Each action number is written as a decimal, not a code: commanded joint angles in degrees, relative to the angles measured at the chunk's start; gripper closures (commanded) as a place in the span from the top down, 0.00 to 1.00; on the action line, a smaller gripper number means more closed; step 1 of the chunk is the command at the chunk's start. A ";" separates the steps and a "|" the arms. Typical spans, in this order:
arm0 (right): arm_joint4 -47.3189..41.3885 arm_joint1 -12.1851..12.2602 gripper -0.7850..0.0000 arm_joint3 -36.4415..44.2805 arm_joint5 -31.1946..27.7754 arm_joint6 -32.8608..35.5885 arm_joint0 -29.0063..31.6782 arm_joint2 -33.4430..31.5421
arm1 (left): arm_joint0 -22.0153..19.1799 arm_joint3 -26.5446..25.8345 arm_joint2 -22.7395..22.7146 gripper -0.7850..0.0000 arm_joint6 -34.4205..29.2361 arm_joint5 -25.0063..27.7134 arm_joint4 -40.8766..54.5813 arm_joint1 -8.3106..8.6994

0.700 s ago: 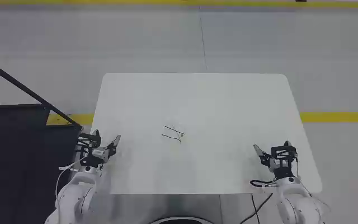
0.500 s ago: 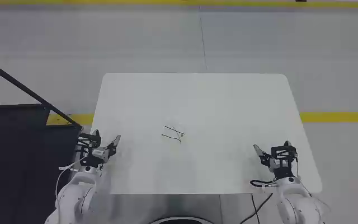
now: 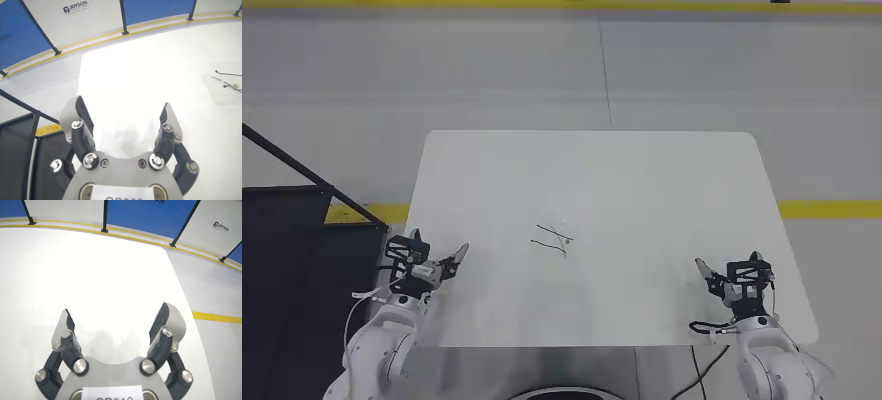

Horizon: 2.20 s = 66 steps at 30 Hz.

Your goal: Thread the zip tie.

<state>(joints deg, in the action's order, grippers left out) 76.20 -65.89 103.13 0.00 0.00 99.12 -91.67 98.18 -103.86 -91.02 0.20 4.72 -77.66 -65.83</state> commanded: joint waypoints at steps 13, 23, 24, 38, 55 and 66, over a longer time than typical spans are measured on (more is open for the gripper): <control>0.00 0.00 1.00 0.00 0.00 0.00 0.00 0.00 | -8.38 1.90 -3.18 1.00 -16.68 30.07 16.70 1.73; 0.00 0.00 1.00 0.00 0.00 0.00 0.00 0.00 | -14.37 5.15 -1.63 1.00 -32.02 37.27 31.69 2.89; 0.00 0.00 1.00 0.00 0.00 0.00 0.00 0.00 | -14.37 5.15 -1.63 1.00 -32.02 37.27 31.69 2.89; 0.00 0.00 1.00 0.00 0.00 0.00 0.00 0.00 | -16.24 7.40 1.48 1.00 -36.66 35.80 41.55 2.94; 0.00 0.00 1.00 0.00 0.00 0.00 0.00 0.00 | -33.33 21.66 13.83 1.00 -56.04 24.93 63.51 2.61; 0.00 0.00 1.00 0.00 0.00 0.00 0.00 0.00 | -32.30 21.30 14.04 1.00 -54.73 24.02 65.08 2.61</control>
<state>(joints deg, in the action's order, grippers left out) 76.20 -65.89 103.13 0.00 0.00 99.12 -91.67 65.46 -82.44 -77.02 -55.06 29.29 -13.30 -63.24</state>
